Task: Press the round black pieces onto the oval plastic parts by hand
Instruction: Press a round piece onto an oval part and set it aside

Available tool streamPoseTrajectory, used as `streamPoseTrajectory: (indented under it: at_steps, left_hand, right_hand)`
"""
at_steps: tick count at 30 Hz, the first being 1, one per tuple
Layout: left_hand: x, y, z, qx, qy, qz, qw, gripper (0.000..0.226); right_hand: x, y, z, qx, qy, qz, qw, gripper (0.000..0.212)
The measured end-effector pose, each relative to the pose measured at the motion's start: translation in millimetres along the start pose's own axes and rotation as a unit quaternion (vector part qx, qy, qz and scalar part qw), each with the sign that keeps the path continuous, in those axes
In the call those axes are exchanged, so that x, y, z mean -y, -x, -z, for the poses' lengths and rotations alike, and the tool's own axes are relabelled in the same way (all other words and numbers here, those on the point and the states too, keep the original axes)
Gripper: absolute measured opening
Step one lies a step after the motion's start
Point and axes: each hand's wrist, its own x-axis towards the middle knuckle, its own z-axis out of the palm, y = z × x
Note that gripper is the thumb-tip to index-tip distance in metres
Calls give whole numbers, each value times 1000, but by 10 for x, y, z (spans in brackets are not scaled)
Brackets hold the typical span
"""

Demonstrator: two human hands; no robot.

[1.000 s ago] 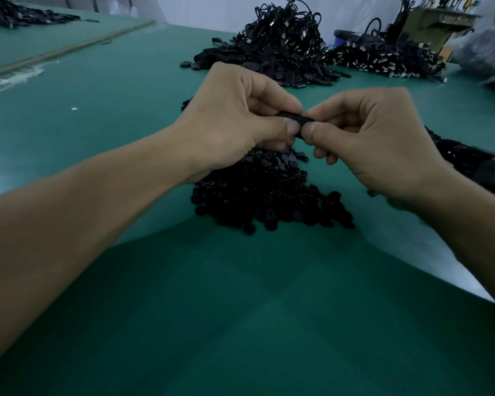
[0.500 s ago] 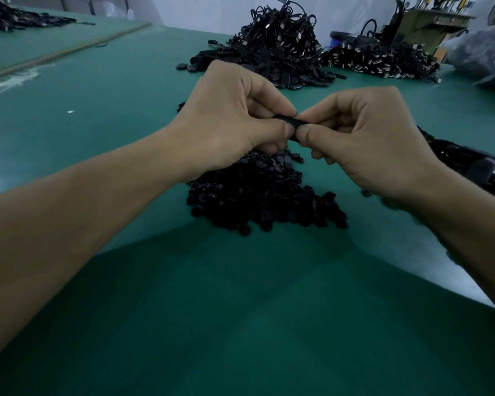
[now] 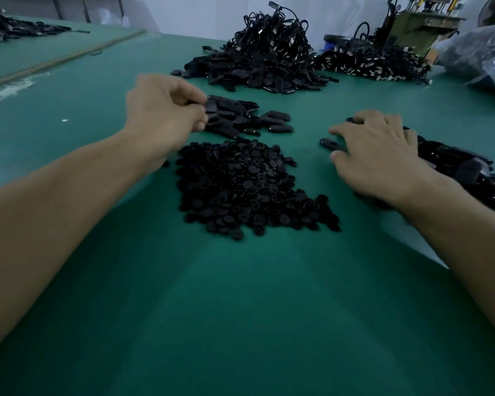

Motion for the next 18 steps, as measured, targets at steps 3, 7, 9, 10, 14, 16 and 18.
streamPoseTrajectory:
  at_steps: [3, 7, 9, 10, 14, 16, 18]
  left_hand:
    - [115, -149, 2, -13, -21, 42, 999, 23]
    - [160, -237, -63, 49, -79, 55, 994, 44]
    - [131, -230, -85, 88, -113, 43, 989, 48]
    - [117, -226, -92, 107, -129, 40, 985, 50]
    - [87, -187, -110, 156, -178, 15, 971, 50]
    - [86, -174, -109, 153, -184, -13, 971, 48]
    - [76, -149, -98, 144, -177, -37, 973, 48]
  right_hand:
    - [-33, -17, -34, 38, 22, -35, 998, 40]
    - [-46, -59, -70, 25, 8, -30, 999, 35]
    - [-43, -64, -84, -9, 6, -18, 1000, 29]
    - [-38, -61, -87, -24, 2, -13, 1000, 27]
    - [-24, -56, -65, -46, -56, 13, 997, 23]
    - [-30, -68, -57, -45, -123, 28, 991, 21]
    - [-41, -78, -56, -45, -176, 33, 983, 19]
